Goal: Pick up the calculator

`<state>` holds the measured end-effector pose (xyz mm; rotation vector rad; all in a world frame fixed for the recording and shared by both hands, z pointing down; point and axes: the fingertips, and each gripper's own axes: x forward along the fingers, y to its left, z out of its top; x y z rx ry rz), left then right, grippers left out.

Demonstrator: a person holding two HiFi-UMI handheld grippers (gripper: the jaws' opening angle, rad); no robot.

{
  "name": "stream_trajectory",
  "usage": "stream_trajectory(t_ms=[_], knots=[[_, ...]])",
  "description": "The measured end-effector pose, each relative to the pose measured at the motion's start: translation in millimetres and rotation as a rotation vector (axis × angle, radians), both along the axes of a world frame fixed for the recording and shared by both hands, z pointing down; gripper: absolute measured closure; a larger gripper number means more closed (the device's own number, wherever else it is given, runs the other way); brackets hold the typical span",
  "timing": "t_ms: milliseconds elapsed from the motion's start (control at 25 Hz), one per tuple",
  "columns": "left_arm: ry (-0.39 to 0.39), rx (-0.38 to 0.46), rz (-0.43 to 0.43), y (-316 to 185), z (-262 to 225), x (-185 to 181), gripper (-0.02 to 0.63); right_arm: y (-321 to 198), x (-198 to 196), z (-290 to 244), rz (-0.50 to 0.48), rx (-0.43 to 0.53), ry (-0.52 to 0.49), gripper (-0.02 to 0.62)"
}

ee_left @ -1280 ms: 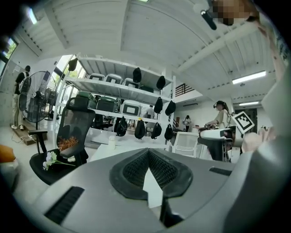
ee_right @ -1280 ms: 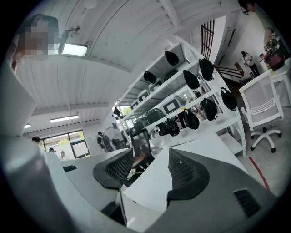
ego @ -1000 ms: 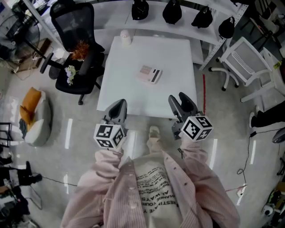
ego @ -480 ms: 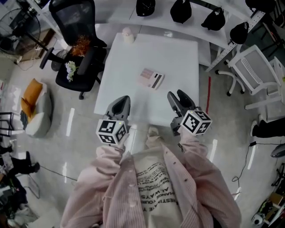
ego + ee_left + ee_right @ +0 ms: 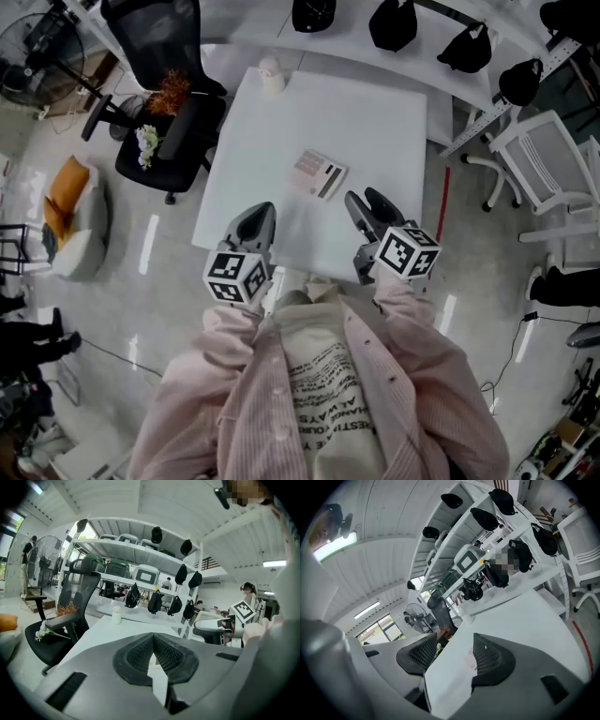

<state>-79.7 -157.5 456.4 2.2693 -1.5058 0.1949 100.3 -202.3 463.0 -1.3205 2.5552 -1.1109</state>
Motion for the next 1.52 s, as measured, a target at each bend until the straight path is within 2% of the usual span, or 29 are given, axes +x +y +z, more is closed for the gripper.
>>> stream_trajectory(t_ms=[280,760,1000,1520], knots=[[0.015,-0.052,-0.016,-13.3,22.5,-1.5,0.604,-16.7,-4.9,28.1,-0.006,-0.072,0.008,0.381],[0.034,-0.188,-0.008,-46.7,82.4,-11.3,0.604,-57.7,-15.9,98.9,0.104,-0.213,0.078,0.382],[0.059,-0.246,0.013,-63.2,114.1,-7.2,0.604,-67.5,-17.7,135.5,0.129,-0.287,0.086,0.382],[0.087,-0.298,0.026,-73.1,144.0,-3.8,0.604,-75.5,-41.4,170.6,0.059,-0.408,0.073,0.382]])
